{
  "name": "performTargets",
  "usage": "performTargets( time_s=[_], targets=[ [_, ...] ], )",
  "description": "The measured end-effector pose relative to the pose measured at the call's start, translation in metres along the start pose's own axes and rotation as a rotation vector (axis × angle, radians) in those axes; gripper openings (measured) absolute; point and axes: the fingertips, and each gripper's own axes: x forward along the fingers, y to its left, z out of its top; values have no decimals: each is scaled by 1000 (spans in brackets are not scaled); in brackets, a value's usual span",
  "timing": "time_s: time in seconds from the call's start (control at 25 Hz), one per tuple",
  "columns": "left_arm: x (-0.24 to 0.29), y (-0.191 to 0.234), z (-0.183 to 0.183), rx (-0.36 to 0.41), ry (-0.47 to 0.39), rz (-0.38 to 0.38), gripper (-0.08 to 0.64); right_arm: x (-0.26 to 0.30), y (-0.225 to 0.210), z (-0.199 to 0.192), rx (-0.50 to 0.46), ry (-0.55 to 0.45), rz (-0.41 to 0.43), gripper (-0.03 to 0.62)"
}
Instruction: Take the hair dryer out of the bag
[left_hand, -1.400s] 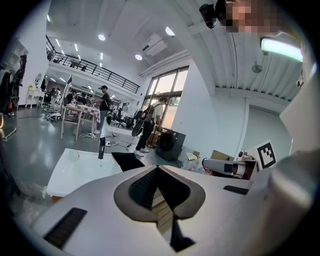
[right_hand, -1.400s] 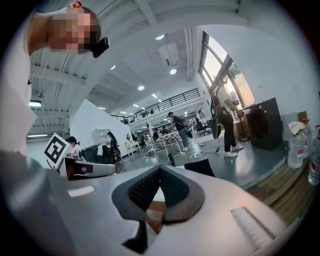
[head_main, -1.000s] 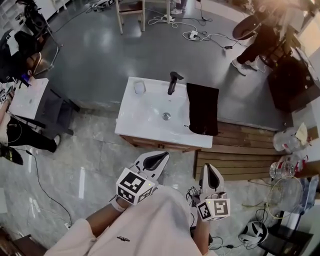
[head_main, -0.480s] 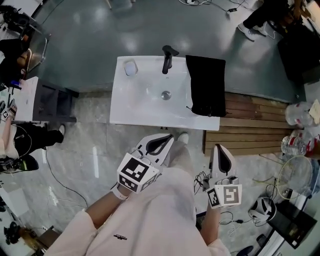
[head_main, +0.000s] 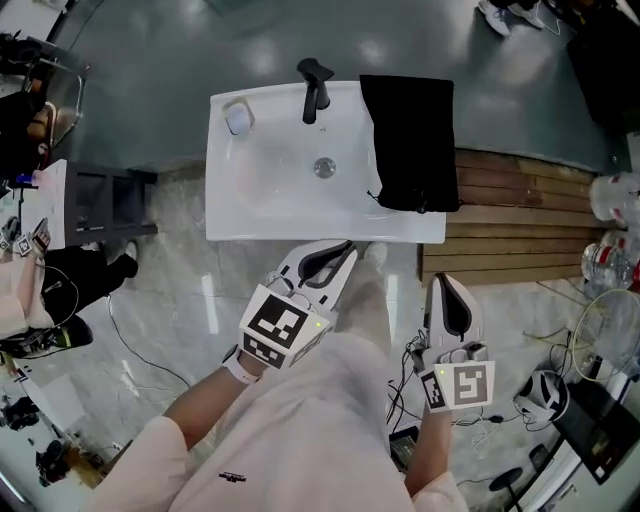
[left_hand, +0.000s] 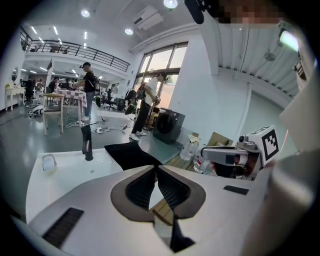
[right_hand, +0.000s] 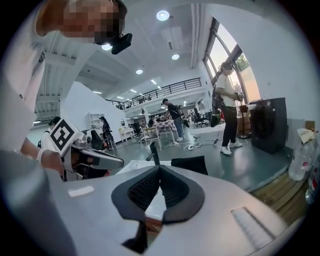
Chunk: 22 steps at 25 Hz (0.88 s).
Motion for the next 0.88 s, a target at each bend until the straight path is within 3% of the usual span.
performTargets(
  time_s=[0.12,0.24,0.4,0.88],
  targets=[
    [25,2,-9,8,41,-10,15,12,-12,-16,16,13,13,12],
    [45,4,-11,16,53,-10,82,21,-22,-27,24,22,23,12],
    [65,15,-15,24,82,18,108,34,-29,-37,25,32,33,12],
    [135,46,-26,65,152,33,122,81,-48,-65,43,91,77,119]
  ],
)
